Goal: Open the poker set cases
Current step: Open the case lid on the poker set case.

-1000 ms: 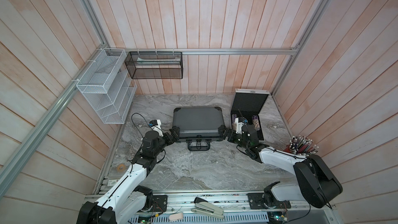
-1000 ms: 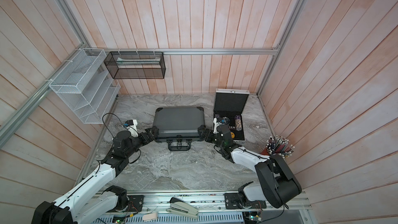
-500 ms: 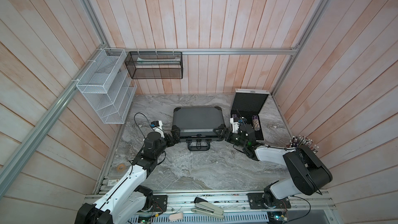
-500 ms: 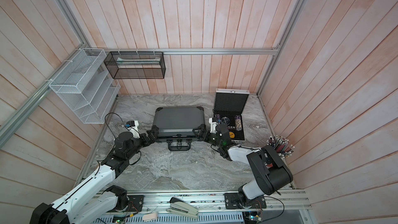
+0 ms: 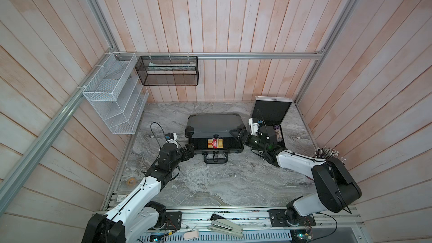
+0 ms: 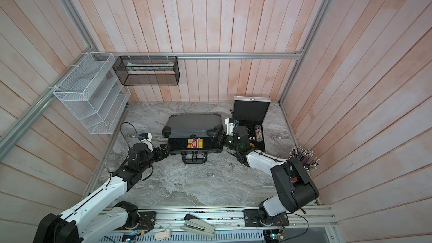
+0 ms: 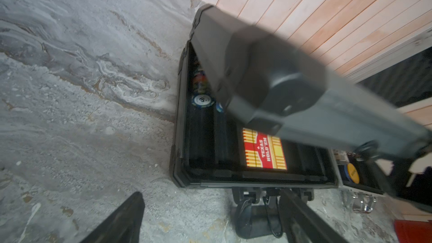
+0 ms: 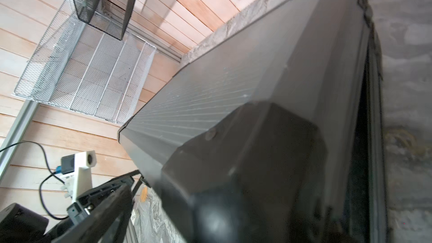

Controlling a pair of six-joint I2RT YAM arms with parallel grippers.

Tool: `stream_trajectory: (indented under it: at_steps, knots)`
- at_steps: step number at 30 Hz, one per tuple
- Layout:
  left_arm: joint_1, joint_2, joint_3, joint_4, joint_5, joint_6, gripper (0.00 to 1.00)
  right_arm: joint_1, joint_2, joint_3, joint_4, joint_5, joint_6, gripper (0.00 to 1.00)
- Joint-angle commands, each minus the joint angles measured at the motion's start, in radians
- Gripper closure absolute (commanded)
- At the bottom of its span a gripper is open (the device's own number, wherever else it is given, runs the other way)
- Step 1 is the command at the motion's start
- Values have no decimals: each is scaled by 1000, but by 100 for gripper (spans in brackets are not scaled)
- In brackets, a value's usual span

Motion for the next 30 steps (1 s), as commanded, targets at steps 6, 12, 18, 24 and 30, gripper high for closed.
stream_trajectory:
  at_steps: [6, 12, 18, 24, 30]
  knots:
    - [-1, 144, 86, -9, -41, 45, 10, 13, 40, 164, -24, -34, -78, 2]
    - [53, 277, 151, 19, 25, 54, 15, 11, 85, 267, -81, -20, -123, 2]
    - [89, 403, 224, 9, 60, 92, 21, -1, 141, 372, -131, -12, -161, 2]
    - [92, 490, 265, 14, 77, 114, 26, -18, 194, 459, -167, -14, -183, 2]
    - [95, 561, 296, -3, 91, 117, 34, -37, 238, 525, -181, -15, -189, 2]
